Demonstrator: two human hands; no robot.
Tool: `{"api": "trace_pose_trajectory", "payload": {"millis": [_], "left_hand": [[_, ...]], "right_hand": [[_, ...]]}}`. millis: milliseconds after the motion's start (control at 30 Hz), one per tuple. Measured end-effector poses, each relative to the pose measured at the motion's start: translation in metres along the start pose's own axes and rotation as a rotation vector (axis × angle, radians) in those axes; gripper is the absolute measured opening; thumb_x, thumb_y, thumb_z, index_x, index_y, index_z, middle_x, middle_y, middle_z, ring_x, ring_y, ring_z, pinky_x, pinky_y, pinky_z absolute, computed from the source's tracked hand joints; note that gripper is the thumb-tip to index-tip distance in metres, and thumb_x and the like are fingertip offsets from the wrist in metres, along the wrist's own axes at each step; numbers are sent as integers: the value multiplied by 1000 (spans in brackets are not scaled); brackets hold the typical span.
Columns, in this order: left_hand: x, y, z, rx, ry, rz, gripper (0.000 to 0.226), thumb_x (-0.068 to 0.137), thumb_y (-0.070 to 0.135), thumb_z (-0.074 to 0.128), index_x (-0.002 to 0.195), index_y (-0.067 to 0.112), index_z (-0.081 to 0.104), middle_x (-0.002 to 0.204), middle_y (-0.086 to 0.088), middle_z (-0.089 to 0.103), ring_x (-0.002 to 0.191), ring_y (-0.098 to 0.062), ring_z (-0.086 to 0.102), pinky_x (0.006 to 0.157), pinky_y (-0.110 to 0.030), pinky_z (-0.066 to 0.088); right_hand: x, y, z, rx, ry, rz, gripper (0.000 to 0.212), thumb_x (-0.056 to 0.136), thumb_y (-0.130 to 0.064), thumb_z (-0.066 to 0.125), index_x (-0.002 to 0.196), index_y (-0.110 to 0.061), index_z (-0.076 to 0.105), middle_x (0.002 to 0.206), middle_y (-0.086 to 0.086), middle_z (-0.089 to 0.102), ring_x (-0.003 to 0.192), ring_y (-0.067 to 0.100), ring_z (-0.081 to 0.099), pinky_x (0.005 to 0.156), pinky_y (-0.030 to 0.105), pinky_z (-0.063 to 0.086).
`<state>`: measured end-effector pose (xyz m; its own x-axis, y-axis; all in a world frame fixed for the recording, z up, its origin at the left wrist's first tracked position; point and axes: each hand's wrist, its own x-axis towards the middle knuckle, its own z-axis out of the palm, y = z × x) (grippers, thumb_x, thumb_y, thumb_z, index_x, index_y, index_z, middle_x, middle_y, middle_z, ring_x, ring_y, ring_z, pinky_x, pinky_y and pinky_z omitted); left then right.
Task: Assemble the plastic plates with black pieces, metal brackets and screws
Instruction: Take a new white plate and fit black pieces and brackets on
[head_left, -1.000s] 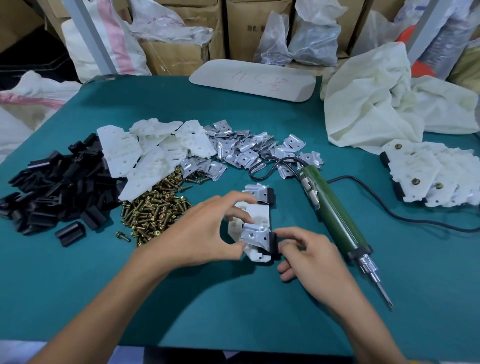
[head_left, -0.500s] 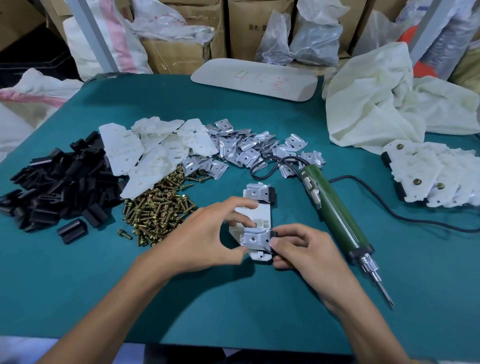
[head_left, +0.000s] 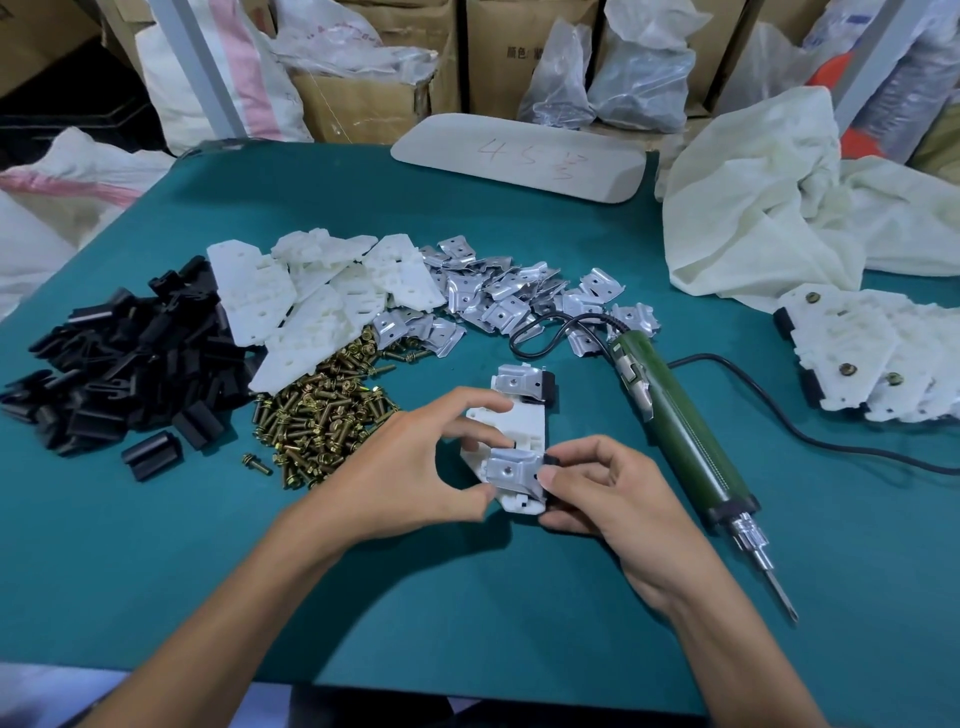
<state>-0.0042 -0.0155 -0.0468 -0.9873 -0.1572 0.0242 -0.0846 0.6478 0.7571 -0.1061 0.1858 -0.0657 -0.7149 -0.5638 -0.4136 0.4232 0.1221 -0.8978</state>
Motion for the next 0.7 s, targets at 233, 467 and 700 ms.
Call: {"api": "trace_pose_trajectory", "payload": {"millis": [233, 467, 700], "left_hand": [[5, -6, 0, -72, 127, -9, 65, 75, 42, 85, 128, 53, 51, 130, 35, 57, 118, 8, 48, 81, -5, 34], [20, -3, 2, -525, 262, -56, 55, 73, 41, 83, 123, 40, 61, 129, 9, 66, 120, -13, 60, 92, -50, 50], [21, -10, 6, -542, 290, -87, 57, 70, 42, 86, 122, 42, 62, 125, 9, 68, 118, -14, 60, 93, -59, 47]], "right_hand": [[13, -17, 10, 34, 24, -113, 19, 84, 9, 74, 91, -2, 61, 76, 15, 75, 61, 24, 71, 58, 28, 60], [37, -31, 14, 97, 7, -260, 19, 87, 11, 71, 95, -4, 63, 82, 8, 75, 73, 20, 71, 69, 32, 63], [40, -22, 11, 144, -36, -218, 18, 90, 11, 67, 97, -5, 61, 84, 11, 77, 72, 23, 74, 71, 35, 65]]}}
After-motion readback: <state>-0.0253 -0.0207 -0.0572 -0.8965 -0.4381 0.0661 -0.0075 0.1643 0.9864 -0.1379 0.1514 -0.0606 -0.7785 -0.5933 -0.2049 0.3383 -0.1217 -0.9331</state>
